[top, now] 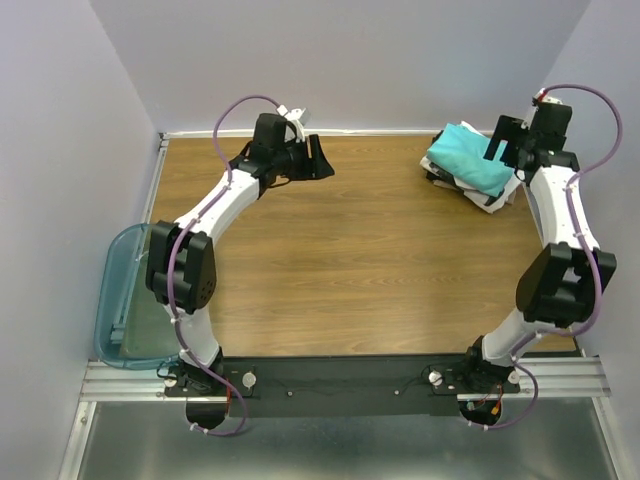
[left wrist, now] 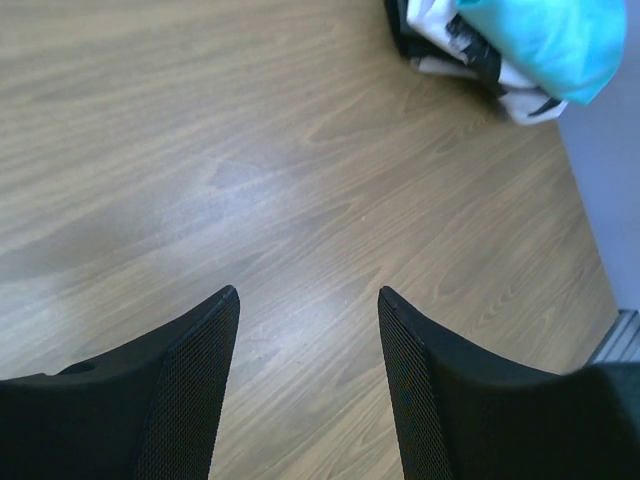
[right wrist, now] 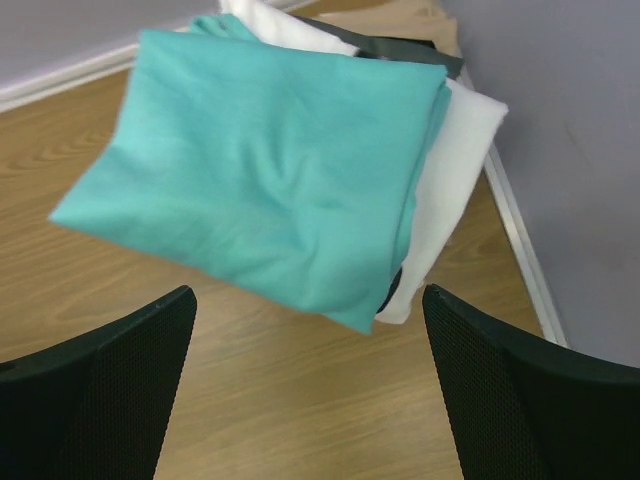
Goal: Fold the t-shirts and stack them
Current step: Reset both grippers
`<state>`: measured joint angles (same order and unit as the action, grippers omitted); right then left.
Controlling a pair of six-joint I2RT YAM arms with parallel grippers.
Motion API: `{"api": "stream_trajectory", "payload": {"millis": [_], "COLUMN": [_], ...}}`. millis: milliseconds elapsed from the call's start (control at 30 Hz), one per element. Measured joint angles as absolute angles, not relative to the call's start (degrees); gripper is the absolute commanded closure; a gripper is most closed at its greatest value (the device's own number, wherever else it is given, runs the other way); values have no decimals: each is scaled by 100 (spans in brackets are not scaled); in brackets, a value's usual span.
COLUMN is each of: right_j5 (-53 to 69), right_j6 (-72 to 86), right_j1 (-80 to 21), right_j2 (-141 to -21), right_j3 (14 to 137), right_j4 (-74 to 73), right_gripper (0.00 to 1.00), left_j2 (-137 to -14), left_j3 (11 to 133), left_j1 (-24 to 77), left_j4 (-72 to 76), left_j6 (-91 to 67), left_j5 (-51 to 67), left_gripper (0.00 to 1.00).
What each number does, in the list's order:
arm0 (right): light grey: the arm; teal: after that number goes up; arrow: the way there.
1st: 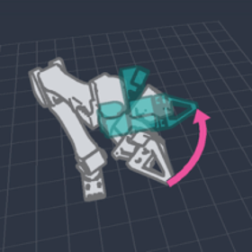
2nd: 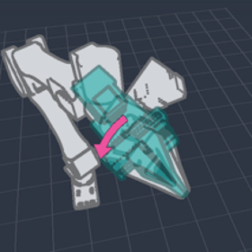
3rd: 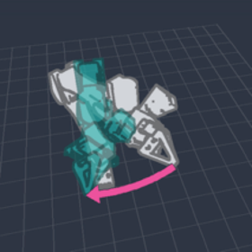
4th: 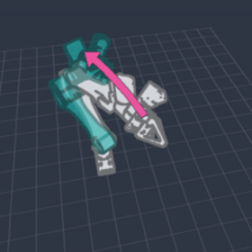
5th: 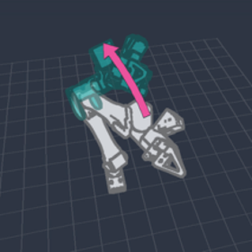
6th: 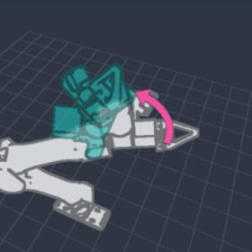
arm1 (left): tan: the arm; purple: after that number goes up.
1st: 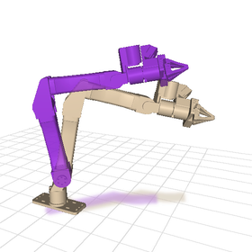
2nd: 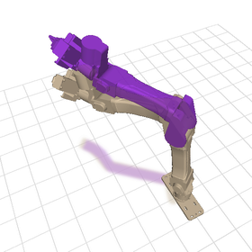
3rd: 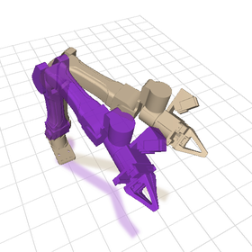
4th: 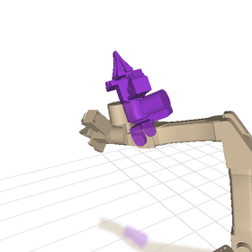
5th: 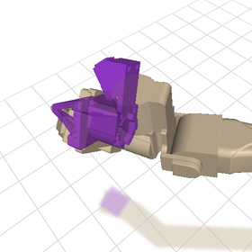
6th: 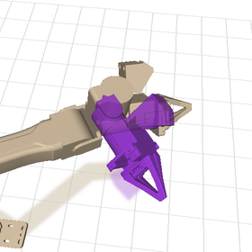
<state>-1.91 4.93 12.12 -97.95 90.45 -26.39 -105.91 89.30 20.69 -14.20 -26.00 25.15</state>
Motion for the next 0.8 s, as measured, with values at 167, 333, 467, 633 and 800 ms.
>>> {"api": "stream_trajectory", "payload": {"millis": [167,333,467,633,800], "right_j5": [357,1142,1599,1831,1874], "right_j6": [690,1007,1232,1358,1352], "right_j1": [1210,1092,825,228,-148], "right_j2": [-8873,-8261,-8049,-8049,-8051], "right_j3": [8285,7203,6438,5865,5688], "right_j4": [-2462,-2008,-1752,-1487,-1299], "right_gripper": [0,0,0,0,0], "left_j2": [-10016,-9402,-8906,-8444,-8294], "left_j3": [8571,8042,7564,7011,6595], "left_j1": [2069,2069,2069,2069,2071], "left_j4": [-1013,-698,-497,-255,-32], "left_j6": [-2663,-2757,-2777,-2777,-2821], "left_j5": [2134,1505,923,388,119], "left_gripper": [34,34,34,34,34]}}
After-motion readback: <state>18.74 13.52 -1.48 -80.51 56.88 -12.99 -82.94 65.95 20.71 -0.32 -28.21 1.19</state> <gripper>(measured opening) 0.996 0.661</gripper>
